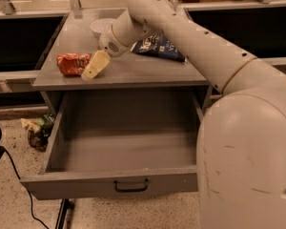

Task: Place coke can into top drawer

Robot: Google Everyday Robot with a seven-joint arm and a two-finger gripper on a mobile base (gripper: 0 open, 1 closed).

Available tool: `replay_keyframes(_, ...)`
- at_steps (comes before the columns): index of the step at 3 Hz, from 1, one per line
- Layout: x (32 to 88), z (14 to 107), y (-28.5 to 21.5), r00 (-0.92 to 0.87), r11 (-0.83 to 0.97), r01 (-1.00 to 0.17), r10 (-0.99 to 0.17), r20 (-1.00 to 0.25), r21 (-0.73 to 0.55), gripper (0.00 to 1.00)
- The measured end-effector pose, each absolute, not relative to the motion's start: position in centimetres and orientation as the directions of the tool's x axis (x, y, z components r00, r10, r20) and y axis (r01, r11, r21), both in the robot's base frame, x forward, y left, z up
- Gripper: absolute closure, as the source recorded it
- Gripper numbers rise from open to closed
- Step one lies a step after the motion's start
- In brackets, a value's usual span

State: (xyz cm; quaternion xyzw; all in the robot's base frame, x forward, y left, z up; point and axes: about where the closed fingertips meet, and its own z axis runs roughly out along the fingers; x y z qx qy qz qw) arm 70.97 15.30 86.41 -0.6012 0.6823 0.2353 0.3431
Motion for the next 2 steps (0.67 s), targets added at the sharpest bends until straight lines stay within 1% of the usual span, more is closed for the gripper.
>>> replay_keyframes(2,71.9,85.2,18.0,-0.052,0.159,-0.985,-0.637,-0.769,-0.065,0.0)
